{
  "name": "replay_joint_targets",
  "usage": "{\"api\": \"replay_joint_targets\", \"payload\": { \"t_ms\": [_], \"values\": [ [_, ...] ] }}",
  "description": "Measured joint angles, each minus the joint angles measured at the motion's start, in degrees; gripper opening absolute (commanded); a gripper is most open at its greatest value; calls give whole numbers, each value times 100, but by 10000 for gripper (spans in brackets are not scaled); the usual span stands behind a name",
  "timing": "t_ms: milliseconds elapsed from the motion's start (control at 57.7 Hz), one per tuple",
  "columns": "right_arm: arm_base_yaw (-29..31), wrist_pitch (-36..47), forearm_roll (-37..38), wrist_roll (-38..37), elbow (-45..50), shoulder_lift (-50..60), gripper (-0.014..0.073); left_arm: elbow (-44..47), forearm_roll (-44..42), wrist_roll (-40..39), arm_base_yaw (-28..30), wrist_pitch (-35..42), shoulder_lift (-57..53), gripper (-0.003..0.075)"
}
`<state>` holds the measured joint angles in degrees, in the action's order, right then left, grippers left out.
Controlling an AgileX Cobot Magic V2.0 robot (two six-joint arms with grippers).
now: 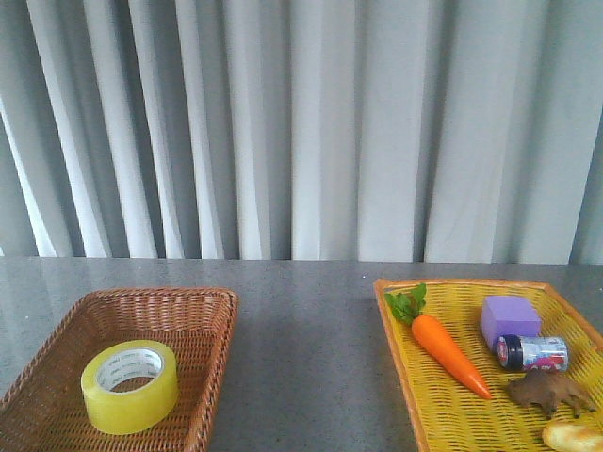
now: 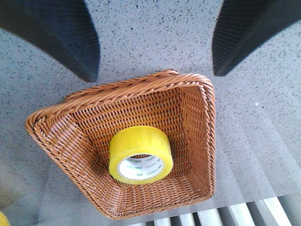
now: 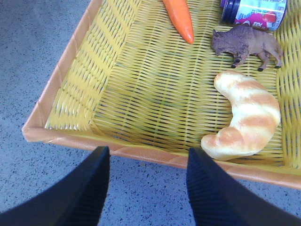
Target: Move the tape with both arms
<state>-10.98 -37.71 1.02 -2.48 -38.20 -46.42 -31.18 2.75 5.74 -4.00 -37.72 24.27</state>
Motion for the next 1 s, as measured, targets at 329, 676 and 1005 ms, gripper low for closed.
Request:
{"api": "replay_joint_targets", "payload": {
  "t_ms": [329, 676, 1005],
  "values": [
    [0, 0, 0, 0, 0, 0, -4, 0, 0, 0, 0, 5, 0, 56],
    [0, 0, 0, 0, 0, 0, -8, 0, 0, 0, 0, 57, 0, -6],
    [0, 0, 0, 0, 0, 0, -8, 0, 0, 0, 0, 62, 0, -6]
  ]
}}
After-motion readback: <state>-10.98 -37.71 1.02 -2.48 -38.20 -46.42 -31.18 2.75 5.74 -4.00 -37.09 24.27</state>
